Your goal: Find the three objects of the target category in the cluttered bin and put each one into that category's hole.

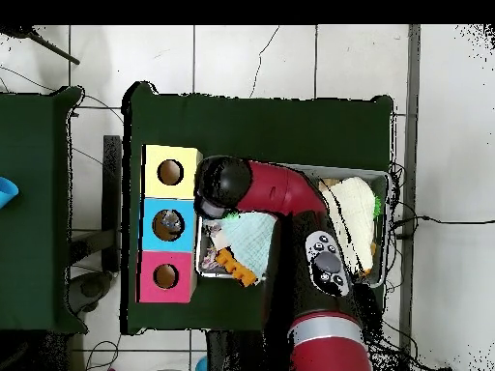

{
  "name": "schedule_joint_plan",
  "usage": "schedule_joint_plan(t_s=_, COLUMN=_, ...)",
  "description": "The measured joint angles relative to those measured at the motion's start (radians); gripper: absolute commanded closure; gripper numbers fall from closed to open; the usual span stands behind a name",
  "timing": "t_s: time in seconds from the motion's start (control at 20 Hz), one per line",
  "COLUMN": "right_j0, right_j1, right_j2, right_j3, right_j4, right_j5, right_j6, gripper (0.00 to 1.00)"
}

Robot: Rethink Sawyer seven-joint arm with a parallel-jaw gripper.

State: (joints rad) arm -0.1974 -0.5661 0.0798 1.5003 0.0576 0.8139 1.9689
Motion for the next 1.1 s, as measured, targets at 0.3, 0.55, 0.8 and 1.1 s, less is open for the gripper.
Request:
schedule_joint_plan(t_s=0.3, right_j0=0.011, right_j1=0.021, right_j2=0.0, right_j3=0.02, right_j4=0.0, right_j5=-0.018, right_j6=0.0, gripper=0.0)
schedule_joint_plan(t_s=0.55, right_j0=0.014, right_j1=0.034, right_j2=0.0, right_j3=0.036, right_j4=-0.012, right_j5=-0.046, right_j6=0.0, gripper=0.0)
schedule_joint_plan(t_s=0.8, right_j0=0.014, right_j1=0.041, right_j2=0.001, right_j3=0.05, right_j4=-0.04, right_j5=-0.067, right_j6=0.0, gripper=0.0)
schedule_joint_plan(t_s=1.1, right_j0=0.013, right_j1=0.039, right_j2=0.001, right_j3=0.076, right_j4=-0.077, right_j5=-0.08, right_j6=0.0, gripper=0.0)
